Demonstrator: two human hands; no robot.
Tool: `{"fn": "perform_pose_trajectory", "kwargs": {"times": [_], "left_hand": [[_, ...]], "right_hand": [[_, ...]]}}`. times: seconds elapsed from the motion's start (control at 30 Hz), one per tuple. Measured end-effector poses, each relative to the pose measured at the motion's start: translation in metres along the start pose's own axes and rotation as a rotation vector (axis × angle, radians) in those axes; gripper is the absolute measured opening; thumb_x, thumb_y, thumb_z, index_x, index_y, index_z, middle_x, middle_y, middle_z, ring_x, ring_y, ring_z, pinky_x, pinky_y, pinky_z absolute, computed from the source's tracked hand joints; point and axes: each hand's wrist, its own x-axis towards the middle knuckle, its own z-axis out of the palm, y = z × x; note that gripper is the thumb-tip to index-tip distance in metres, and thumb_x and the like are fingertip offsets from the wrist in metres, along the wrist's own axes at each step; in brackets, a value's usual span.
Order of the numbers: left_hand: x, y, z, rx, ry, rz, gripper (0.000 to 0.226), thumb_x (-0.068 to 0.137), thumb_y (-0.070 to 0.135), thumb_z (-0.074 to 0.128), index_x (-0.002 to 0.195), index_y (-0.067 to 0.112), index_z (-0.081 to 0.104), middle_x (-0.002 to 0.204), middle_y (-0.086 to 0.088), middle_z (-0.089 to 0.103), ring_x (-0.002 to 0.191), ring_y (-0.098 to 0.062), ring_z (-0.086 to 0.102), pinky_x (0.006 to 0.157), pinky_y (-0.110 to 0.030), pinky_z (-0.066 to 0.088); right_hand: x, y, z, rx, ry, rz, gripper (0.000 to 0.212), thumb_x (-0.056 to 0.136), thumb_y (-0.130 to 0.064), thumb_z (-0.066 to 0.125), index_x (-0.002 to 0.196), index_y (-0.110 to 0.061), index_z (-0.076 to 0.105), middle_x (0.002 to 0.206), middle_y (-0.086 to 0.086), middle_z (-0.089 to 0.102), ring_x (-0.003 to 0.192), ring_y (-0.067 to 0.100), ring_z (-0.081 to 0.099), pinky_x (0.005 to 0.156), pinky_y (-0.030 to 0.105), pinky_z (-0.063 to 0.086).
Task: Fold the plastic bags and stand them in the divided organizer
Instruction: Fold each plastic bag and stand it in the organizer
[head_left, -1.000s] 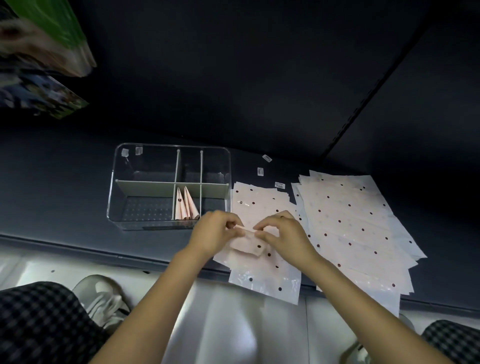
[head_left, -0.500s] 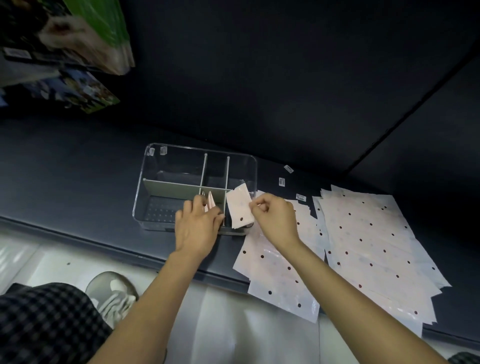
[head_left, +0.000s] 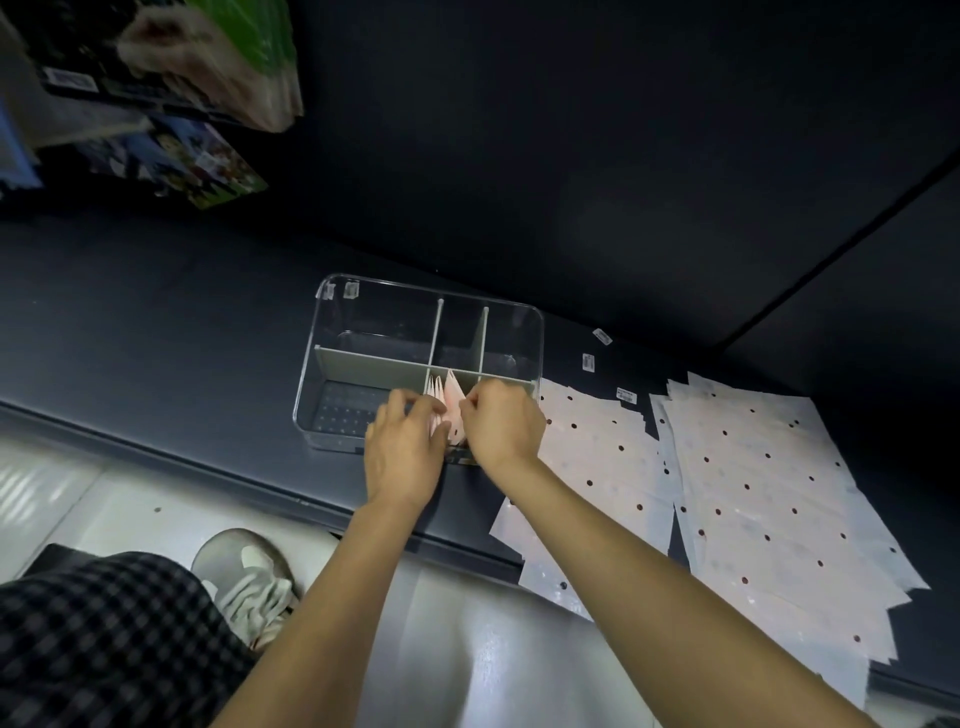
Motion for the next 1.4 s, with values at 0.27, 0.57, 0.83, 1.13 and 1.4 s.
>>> {"fn": "perform_pose_trajectory", "kwargs": {"times": [0.27, 0.57, 0.83, 1.13, 1.4], "left_hand": [[-0.007, -0.004, 0.003, 0.010, 0.001, 0.085, 0.025, 0.089, 0.019, 0.061, 0.113, 0.024, 0.066, 0.116, -0.004, 0.051, 0.104, -0.024, 0.047, 0.090, -0.035, 0.032], [-0.007, 0.007, 0.003, 0.144, 0.016, 0.156, 0.020, 0.088, 0.020, 0.063, 0.107, 0.014, 0.069, 0.122, -0.012, 0.052, 0.112, -0.033, 0.044, 0.092, -0.045, 0.034], [-0.051, 0.039, 0.031, 0.037, -0.139, 0.674, 0.013, 0.082, 0.019, 0.072, 0.089, 0.009, 0.072, 0.100, -0.007, 0.065, 0.089, -0.027, 0.062, 0.070, -0.040, 0.055], [-0.100, 0.016, 0.073, 0.383, -0.666, 0.798, 0.077, 0.087, 0.049, 0.057, 0.150, 0.028, 0.018, 0.156, 0.008, 0.002, 0.146, -0.015, -0.003, 0.117, -0.036, -0.009], [-0.095, 0.059, 0.057, -0.017, -0.389, 0.579, 0.029, 0.090, 0.044, 0.046, 0.083, 0.022, 0.063, 0.076, 0.008, 0.063, 0.074, -0.014, 0.058, 0.060, -0.025, 0.040]], "right_hand": [[-0.005, 0.009, 0.010, 0.290, -0.257, 0.037, 0.025, 0.091, -0.018, 0.050, 0.073, -0.016, 0.068, 0.083, 0.010, 0.068, 0.083, 0.031, 0.061, 0.068, 0.031, 0.047], [-0.056, 0.132, -0.025, 0.430, -0.160, -0.084, 0.017, 0.088, -0.022, 0.064, 0.103, -0.020, 0.072, 0.099, -0.007, 0.071, 0.085, 0.002, 0.058, 0.072, 0.001, 0.038], [-0.146, 0.235, -0.001, -0.005, -0.304, -0.257, 0.074, 0.078, -0.049, 0.068, 0.141, -0.024, 0.039, 0.144, -0.009, 0.039, 0.131, 0.011, 0.035, 0.106, 0.012, 0.018], [-0.158, 0.252, 0.010, 0.221, -0.218, -0.284, 0.034, 0.096, -0.016, 0.050, 0.129, -0.011, 0.056, 0.144, -0.003, 0.040, 0.136, 0.008, 0.026, 0.111, 0.011, 0.014], [-0.122, 0.257, -0.038, 0.661, -0.470, -0.071, 0.021, 0.097, -0.019, 0.050, 0.086, -0.011, 0.065, 0.078, -0.007, 0.061, 0.076, 0.003, 0.052, 0.074, 0.021, 0.040]]}}
